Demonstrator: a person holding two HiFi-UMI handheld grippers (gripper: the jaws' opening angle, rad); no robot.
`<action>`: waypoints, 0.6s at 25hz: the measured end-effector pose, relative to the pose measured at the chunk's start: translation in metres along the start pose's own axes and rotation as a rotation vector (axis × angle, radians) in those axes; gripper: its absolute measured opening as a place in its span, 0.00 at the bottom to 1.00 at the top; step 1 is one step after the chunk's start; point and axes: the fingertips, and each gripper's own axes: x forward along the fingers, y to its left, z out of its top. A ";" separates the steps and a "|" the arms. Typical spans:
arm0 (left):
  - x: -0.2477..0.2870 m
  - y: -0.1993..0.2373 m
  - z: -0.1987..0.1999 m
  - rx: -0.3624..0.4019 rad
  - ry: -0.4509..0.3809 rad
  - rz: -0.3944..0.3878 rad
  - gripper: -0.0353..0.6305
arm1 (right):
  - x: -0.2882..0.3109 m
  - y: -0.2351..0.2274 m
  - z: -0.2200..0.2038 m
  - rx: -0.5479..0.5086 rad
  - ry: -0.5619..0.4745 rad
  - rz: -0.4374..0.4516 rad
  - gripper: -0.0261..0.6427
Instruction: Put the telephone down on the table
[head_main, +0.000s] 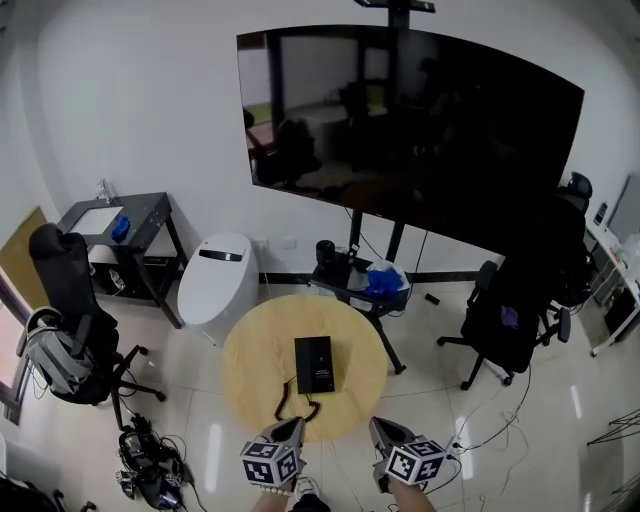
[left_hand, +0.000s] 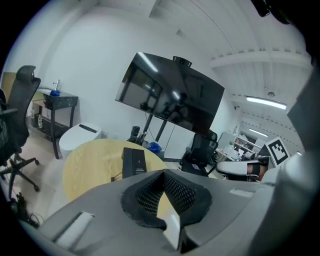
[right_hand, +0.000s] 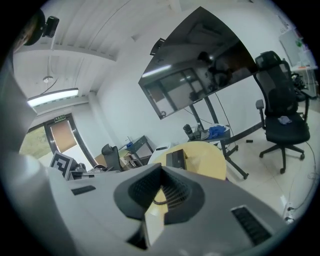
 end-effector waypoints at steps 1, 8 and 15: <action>-0.003 -0.010 -0.005 0.003 -0.002 0.007 0.06 | -0.012 -0.003 -0.005 0.000 -0.002 0.004 0.06; -0.042 -0.071 -0.050 -0.010 -0.027 0.073 0.06 | -0.090 -0.023 -0.043 0.012 0.009 0.033 0.06; -0.081 -0.124 -0.081 -0.021 -0.065 0.113 0.06 | -0.144 -0.019 -0.061 0.013 0.008 0.103 0.06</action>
